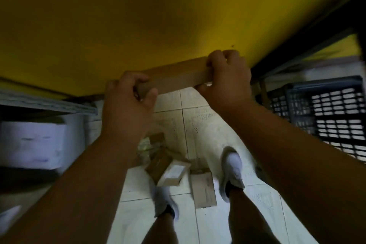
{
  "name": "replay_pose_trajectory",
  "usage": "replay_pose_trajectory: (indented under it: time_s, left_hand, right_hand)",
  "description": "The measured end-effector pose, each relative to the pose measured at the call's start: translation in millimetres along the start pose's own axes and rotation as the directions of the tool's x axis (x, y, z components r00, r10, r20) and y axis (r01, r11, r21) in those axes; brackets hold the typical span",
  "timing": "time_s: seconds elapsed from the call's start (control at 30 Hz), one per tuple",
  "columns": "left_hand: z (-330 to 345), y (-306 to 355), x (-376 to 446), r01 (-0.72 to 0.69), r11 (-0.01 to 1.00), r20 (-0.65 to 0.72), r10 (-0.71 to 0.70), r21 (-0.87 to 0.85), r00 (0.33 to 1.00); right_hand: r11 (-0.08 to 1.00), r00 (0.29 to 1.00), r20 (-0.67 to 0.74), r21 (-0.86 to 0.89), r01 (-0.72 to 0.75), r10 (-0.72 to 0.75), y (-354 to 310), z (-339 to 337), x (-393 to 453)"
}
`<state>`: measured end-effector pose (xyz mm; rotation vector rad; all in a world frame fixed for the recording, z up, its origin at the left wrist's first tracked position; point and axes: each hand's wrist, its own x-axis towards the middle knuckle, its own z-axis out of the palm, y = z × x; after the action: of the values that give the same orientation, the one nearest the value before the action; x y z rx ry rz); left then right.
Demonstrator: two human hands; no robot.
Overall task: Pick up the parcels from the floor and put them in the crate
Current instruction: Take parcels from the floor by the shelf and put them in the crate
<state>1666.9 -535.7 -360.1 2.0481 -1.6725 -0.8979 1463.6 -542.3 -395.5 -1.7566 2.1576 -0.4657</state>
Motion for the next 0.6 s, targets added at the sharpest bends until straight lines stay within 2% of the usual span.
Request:
replay_pose_trajectory:
  time_s: [0.13, 0.23, 0.33, 0.4, 0.43, 0.5, 0.6]
  left_hand:
    - [-114, 89, -51, -0.114, 0.992, -0.008, 0.113, -0.056, 0.994]
    - [-164, 141, -92, -0.288, 0.955, -0.049, 0.285, -0.067, 0.957]
    - [-201, 168, -125, -0.419, 0.904, -0.146, 0.405, -0.087, 0.903]
    - [-222, 171, -139, -0.439, 0.893, -0.213, 0.412, -0.095, 0.886]
    - [-232, 171, -143, -0.425, 0.9, -0.255, 0.39, -0.098, 0.885]
    - [-251, 171, -150, -0.366, 0.916, -0.295, 0.308, -0.167, 0.904]
    - [-273, 177, -163, -0.23, 0.85, -0.192, 0.155, -0.474, 0.969]
  right_hand:
    - [0.986, 0.975, -0.147, -0.052, 0.16, -0.166, -69, -128, -28]
    - [0.963, 0.94, -0.214, -0.024, 0.268, -0.267, -111, -204, -54]
    - [0.94, 0.925, -0.228, 0.086, 0.33, -0.304, -140, -257, -79]
    - [0.913, 0.965, -0.192, 0.332, 0.236, -0.18, -154, -283, -95]
    - [0.851, 0.986, -0.135, 0.503, 0.154, -0.099, -162, -294, -101]
    - [0.646, 1.0, -0.025, 0.763, 0.031, -0.019, -179, -310, -111]
    - [0.366, 0.994, 0.095, 0.928, -0.068, -0.057, -203, -326, -117]
